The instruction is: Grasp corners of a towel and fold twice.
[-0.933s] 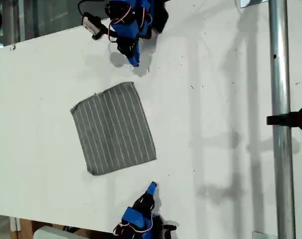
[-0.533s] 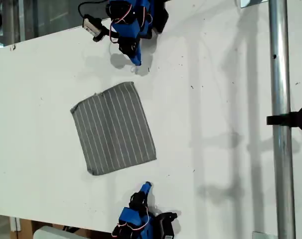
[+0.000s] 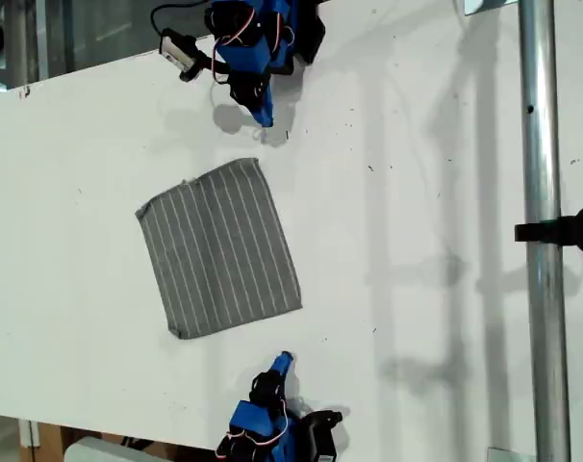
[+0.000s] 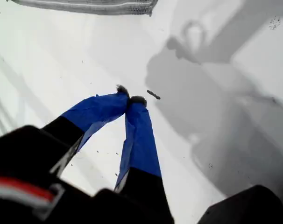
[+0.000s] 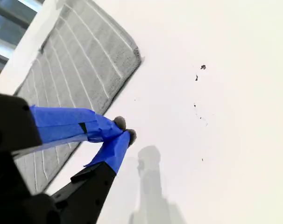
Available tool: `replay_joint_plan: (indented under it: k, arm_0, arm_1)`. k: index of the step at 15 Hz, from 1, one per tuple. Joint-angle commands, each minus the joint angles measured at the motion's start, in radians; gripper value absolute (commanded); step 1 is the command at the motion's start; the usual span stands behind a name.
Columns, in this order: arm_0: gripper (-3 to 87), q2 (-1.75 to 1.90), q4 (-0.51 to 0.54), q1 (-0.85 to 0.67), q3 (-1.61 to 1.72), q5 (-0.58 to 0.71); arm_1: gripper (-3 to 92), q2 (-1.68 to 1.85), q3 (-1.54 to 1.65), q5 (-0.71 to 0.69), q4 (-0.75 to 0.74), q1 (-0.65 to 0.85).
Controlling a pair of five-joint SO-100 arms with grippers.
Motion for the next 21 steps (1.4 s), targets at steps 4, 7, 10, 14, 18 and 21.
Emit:
replay_joint_plan:
  k: [4,7,10,14,18,21]
  arm_0:
    - [-2.9,0.005,-0.009,-0.008,0.006,-0.015]
    - [-2.9,0.005,-0.009,-0.009,0.006,-0.014]
    - [-2.9,0.005,-0.009,-0.009,0.006,-0.012]
    - [-2.9,0.005,-0.009,-0.009,0.006,-0.012]
    - [-2.9,0.005,-0.009,-0.008,0.006,-0.014]
    - [-2.9,0.005,-0.008,-0.002,0.006,-0.011]
  arm_1:
    - [-0.2,0.005,-0.041,-0.032,0.012,-0.002]
    - [-0.2,0.005,-0.069,-0.069,0.023,0.006]
    - [-0.2,-0.046,-0.184,-0.143,0.021,0.017]
    - [-0.3,-0.713,-0.818,-0.555,0.109,0.143]
    - [29.6,-1.22,-1.331,-1.014,0.224,0.207]
    - [40.4,-1.35,-1.405,-1.127,0.232,0.262]
